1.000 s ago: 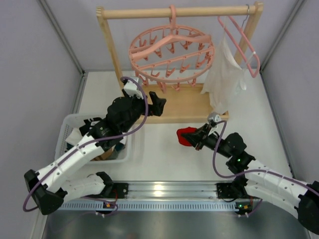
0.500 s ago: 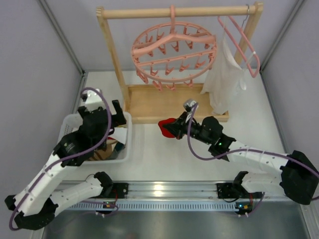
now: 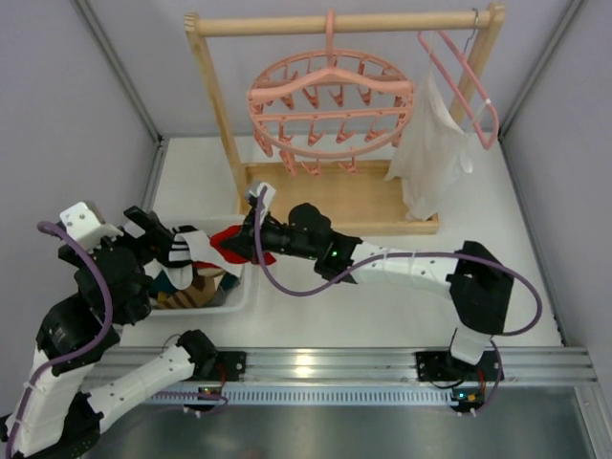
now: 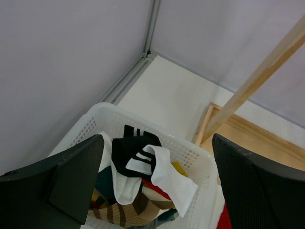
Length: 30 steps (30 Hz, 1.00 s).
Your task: Remove the socks clipped to the hanger
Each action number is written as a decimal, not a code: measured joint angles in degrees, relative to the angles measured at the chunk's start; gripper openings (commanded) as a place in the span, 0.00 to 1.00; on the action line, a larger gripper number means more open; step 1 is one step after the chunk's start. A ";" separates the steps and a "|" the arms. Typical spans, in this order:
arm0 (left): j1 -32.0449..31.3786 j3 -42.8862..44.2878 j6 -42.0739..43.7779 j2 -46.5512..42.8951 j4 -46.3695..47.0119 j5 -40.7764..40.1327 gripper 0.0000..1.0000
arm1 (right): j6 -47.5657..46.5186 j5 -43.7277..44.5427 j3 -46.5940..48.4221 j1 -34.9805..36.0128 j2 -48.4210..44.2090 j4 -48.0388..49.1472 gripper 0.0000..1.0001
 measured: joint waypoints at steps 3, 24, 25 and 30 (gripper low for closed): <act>0.00 0.00 -0.07 -0.55 -0.22 -2.08 0.98 | -0.26 -2.08 8.00 2.43 7.02 -0.17 0.00; 0.02 -3.52 -3.06 -0.98 -0.52 -5.66 0.98 | 5.92 -9.25 44.76 2.38 45.53 -3.30 0.17; 0.02 -3.52 -3.19 -0.98 -0.52 -5.66 0.98 | 5.84 -9.01 45.16 1.64 46.27 -3.85 0.20; 0.02 -3.93 -3.54 -0.98 -0.57 -5.57 0.98 | 5.70 -8.22 46.47 -0.81 47.71 -6.47 0.46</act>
